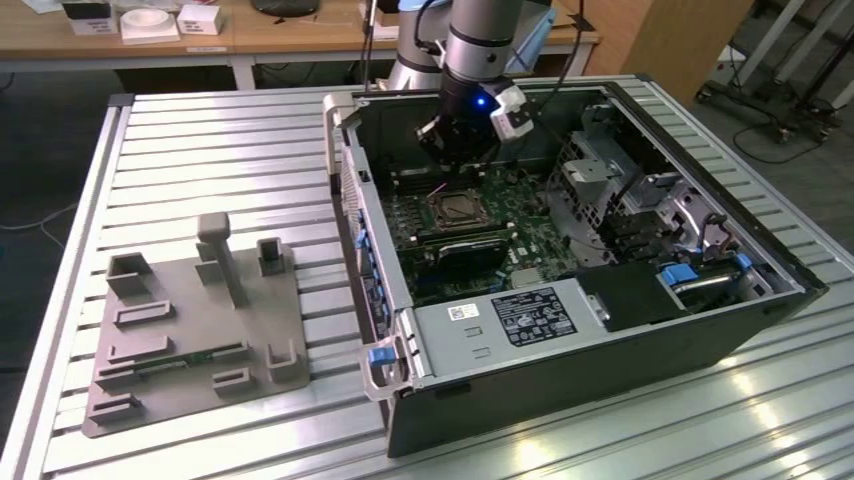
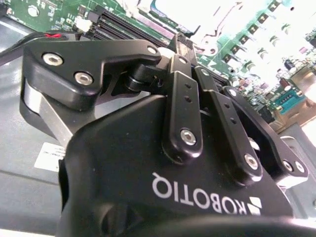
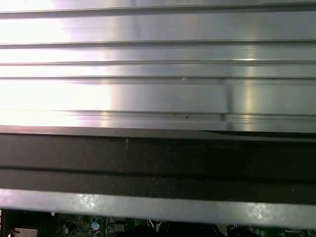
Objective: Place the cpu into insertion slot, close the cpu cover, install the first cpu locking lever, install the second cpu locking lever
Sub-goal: 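Install the first cpu locking lever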
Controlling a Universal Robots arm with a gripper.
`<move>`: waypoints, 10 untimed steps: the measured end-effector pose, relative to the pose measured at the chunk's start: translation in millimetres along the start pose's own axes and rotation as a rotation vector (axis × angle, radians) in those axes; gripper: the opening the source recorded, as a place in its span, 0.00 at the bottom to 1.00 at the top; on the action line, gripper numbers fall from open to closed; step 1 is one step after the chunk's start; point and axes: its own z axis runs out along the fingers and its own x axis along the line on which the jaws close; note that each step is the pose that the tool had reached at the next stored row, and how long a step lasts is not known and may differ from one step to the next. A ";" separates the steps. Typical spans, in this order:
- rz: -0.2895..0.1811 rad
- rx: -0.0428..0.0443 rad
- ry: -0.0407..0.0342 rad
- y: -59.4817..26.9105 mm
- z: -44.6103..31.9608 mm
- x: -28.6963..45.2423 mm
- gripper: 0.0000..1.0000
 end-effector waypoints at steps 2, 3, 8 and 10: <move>0.000 -0.0002 -0.0001 0.9 1.0 -0.1 0.11; 0.000 -0.0001 0.0000 1.0 1.3 -0.2 0.11; 0.000 0.0001 0.0000 1.2 2.1 -2.1 0.11; 0.000 0.0001 0.0001 1.2 2.4 -2.8 0.11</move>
